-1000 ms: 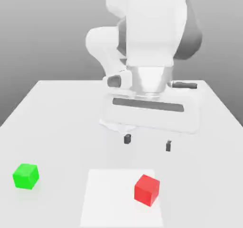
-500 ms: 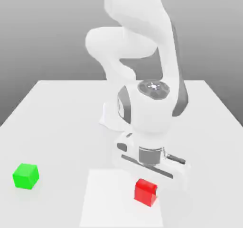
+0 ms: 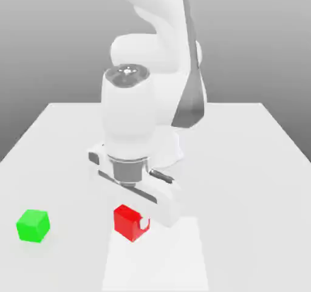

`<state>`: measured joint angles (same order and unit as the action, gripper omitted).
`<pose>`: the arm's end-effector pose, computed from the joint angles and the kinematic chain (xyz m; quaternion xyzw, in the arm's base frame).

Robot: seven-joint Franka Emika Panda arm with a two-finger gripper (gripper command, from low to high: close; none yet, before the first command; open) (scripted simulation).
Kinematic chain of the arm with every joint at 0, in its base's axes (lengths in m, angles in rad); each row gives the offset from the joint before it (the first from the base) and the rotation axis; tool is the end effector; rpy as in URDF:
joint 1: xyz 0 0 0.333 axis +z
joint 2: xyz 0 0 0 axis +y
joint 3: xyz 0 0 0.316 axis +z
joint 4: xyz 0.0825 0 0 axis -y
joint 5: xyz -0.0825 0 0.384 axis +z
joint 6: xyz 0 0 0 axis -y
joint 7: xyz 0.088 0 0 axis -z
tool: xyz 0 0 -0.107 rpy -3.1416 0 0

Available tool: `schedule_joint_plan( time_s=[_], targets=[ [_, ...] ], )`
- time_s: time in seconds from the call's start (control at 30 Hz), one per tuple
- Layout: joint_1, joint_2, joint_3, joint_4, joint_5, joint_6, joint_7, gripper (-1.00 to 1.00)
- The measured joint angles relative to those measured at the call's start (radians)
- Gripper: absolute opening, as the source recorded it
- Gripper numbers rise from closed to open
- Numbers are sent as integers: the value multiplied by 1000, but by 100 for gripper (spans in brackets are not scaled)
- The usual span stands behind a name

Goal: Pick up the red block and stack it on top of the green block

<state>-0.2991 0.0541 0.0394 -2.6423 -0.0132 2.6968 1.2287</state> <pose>0.4132 -0.1091 0.2261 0.7396 -0.6730 0.0010 0.0015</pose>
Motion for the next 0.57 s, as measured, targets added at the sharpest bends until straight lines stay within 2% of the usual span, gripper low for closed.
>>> schedule_joint_plan(
  time_s=[0.27,0.43,0.47,0.57],
  targets=[
    [-293,-23,-116,41,18,-65,-333,-100],
    [-318,117,-103,53,44,63,-392,-100],
    [-322,147,-98,55,46,92,-394,100],
    [-322,147,-98,55,46,92,-394,100]
  ],
)
